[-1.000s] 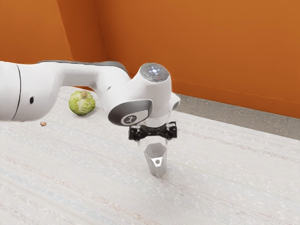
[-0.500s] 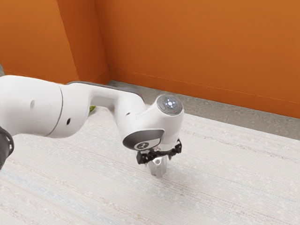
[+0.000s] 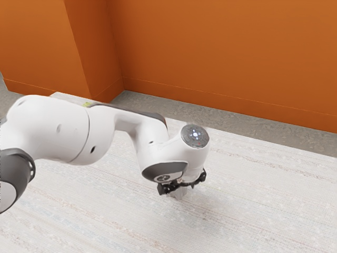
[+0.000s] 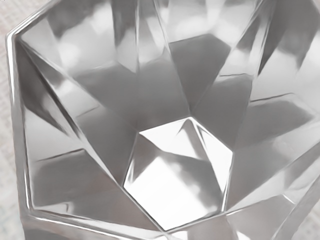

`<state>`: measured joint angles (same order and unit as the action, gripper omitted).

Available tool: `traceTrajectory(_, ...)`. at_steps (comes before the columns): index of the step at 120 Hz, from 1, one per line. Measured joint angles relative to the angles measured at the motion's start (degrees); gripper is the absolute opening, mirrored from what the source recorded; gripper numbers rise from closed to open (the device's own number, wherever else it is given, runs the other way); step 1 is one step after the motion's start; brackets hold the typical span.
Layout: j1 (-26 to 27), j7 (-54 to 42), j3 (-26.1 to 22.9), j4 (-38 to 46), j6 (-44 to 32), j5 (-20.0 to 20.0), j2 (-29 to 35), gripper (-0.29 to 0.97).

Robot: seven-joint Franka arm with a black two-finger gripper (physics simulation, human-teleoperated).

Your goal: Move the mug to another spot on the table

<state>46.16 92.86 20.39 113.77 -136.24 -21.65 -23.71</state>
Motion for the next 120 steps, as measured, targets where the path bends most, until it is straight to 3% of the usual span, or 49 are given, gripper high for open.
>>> traceTrajectory(40,0.16,-0.69,-0.02,1.32,-1.21,-1.06,-0.83,0.53)
traceTrajectory(85,1.34,-4.61,-0.01,1.73,-1.58,-1.38,-1.11,0.51)
traceTrajectory(120,1.46,-8.05,-0.01,1.72,-1.61,-5.0,-1.19,0.47)
